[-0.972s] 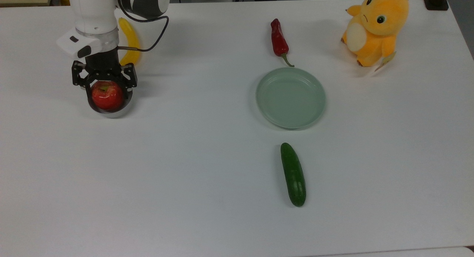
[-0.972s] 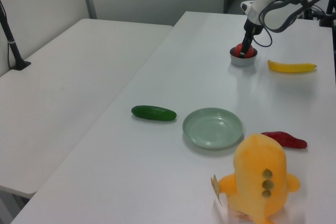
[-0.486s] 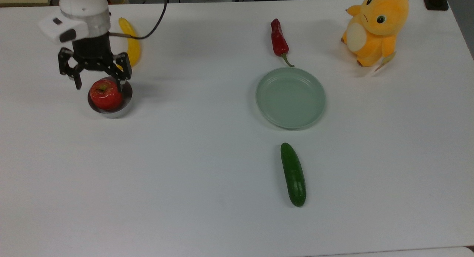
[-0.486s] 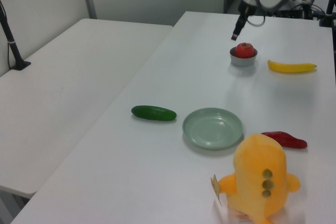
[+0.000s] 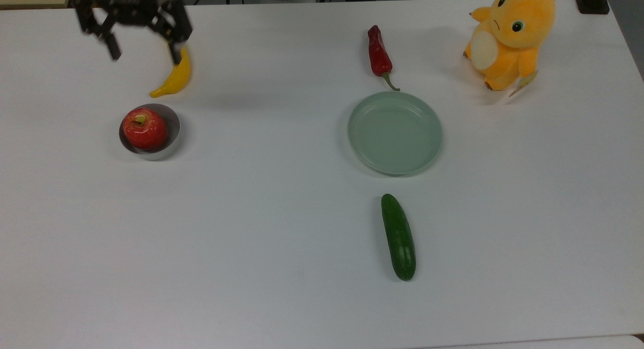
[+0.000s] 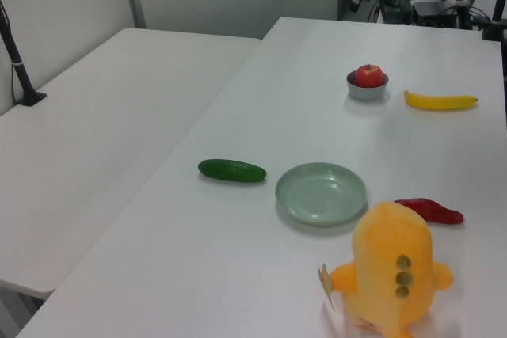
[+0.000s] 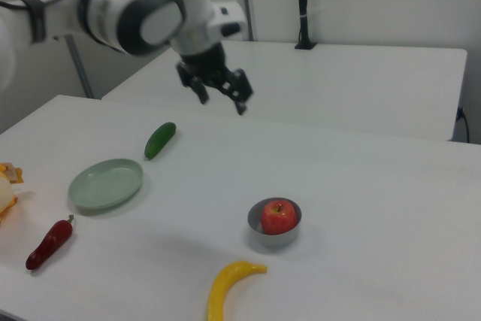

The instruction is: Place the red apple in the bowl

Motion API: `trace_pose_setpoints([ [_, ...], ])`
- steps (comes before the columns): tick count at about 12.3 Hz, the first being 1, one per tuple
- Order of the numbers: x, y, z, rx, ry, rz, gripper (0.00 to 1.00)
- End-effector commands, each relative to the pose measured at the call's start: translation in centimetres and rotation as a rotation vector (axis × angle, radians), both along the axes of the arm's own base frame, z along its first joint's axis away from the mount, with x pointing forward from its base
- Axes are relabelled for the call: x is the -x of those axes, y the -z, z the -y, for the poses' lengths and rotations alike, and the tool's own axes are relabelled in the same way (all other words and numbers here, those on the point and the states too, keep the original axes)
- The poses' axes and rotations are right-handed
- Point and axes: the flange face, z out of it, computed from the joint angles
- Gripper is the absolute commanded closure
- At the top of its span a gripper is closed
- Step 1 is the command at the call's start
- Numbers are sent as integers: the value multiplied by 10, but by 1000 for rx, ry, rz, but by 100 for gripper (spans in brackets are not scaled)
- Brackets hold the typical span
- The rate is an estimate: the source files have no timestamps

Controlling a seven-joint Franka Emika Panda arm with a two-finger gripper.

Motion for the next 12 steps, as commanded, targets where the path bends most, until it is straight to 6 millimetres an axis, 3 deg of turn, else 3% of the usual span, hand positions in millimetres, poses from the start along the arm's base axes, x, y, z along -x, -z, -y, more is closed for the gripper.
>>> trace_pose_setpoints([
  [1,51,-62,-60,-48,46,-68,0],
  [5,95,-87,-113,-56,-56,-189,0],
  [7,104,-89,-141,-58,-122,-229,0],
  [12,69,-60,-162,-46,-166,-192,0],
])
